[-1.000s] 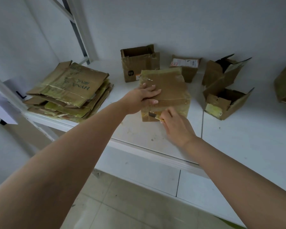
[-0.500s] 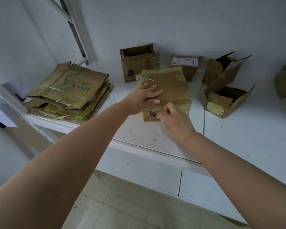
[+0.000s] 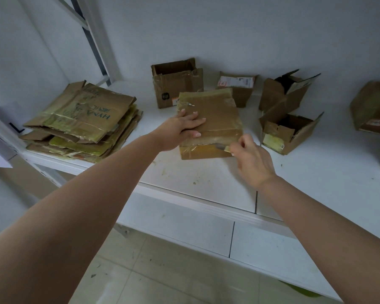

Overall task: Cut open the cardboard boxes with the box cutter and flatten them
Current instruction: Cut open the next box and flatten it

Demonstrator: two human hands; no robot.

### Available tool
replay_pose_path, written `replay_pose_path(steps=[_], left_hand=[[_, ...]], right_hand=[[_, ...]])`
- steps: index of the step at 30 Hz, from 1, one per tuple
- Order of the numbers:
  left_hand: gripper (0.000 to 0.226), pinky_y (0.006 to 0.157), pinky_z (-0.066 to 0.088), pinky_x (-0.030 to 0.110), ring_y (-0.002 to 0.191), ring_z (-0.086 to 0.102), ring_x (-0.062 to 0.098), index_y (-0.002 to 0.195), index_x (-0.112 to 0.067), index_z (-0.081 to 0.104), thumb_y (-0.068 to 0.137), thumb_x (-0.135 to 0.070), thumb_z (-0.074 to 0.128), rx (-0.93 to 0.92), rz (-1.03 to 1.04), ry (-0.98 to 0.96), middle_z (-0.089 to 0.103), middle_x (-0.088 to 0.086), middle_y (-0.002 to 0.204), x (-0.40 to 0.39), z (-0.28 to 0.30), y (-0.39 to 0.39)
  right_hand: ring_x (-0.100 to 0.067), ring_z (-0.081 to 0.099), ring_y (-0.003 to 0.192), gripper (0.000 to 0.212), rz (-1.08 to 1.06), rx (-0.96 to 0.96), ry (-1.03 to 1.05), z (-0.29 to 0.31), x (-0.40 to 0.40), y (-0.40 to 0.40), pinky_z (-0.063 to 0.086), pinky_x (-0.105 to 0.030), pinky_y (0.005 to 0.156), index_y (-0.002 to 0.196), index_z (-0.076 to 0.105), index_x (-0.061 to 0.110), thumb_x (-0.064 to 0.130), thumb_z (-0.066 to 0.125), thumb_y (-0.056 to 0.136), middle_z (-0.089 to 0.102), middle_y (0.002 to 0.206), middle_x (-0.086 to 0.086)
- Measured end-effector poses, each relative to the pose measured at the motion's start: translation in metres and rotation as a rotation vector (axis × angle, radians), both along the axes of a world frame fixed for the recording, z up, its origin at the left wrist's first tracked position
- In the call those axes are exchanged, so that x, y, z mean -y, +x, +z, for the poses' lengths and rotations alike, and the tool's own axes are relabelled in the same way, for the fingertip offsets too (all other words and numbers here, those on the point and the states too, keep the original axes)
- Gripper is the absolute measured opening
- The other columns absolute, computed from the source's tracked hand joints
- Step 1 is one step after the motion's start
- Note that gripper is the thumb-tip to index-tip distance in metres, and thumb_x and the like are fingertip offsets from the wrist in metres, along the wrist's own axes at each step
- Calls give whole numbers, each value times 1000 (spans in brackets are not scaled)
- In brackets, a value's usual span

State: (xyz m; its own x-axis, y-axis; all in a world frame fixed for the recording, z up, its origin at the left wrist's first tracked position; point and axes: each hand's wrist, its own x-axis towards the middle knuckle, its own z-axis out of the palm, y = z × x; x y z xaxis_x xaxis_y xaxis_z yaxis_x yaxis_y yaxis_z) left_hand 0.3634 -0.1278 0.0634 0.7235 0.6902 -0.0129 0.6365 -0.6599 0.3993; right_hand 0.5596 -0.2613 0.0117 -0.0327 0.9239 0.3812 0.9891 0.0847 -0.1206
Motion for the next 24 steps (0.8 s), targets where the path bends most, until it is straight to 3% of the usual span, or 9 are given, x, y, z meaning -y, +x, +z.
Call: replay_pose_path(steps=[3, 8, 11, 14, 18, 21, 24], left_hand=[[49, 118, 3, 41, 148, 1, 21, 147, -32, 32, 100, -36, 43, -7, 6, 1, 17, -5, 159, 2, 1, 2], [48, 118, 3, 41, 148, -1, 21, 147, -32, 31, 100, -34, 42, -17, 23, -6, 16, -5, 159, 4, 1, 4], [48, 118, 4, 52, 148, 0, 21, 147, -35, 30, 101, -37, 40, -59, 34, 29, 15, -7, 159, 5, 1, 6], [47, 114, 1, 62, 148, 0, 21, 148, -37, 26, 102, -39, 36, -125, 58, 70, 13, -9, 159, 6, 1, 6], [50, 115, 3, 60, 148, 1, 23, 150, -34, 23, 101, -40, 36, -143, 62, 83, 13, -5, 160, 11, 3, 10], [58, 118, 9, 52, 148, 3, 25, 151, -31, 23, 98, -43, 44, -113, 62, 80, 15, -2, 160, 14, 2, 11], [51, 117, 16, 42, 147, 10, 24, 149, -29, 29, 100, -37, 42, -63, 75, 138, 22, -3, 158, 17, -1, 10]], right_hand=[[-22, 27, 44, 36, -30, -39, -23, 0, 3, 7, 16, -21, 45, 81, 57, 3, -19, 65, 54, 43, 78, -16], [-20, 25, 44, 42, -66, -37, 8, -1, 14, 22, 4, -12, 49, 83, 61, 3, -23, 68, 50, 47, 77, -17], [-24, 32, 48, 36, -124, -54, -55, -3, 20, 32, 19, -20, 43, 87, 59, 3, -20, 65, 61, 47, 86, -18], [-27, 38, 58, 27, -238, -81, -73, -6, 30, 40, 32, -30, 52, 98, 58, 6, -10, 61, 76, 47, 99, -17], [-31, 46, 66, 16, -351, -187, -58, -2, 39, 49, 37, -34, 60, 107, 51, 6, 10, 53, 92, 43, 112, -16], [-34, 52, 70, 8, -289, -297, 10, 4, 32, 36, 37, -35, 58, 105, 44, 11, 13, 45, 97, 50, 100, -14], [-35, 57, 75, 21, -268, -253, -16, 8, 27, 21, 34, -32, 58, 115, 42, 13, 8, 46, 95, 58, 89, -12]])
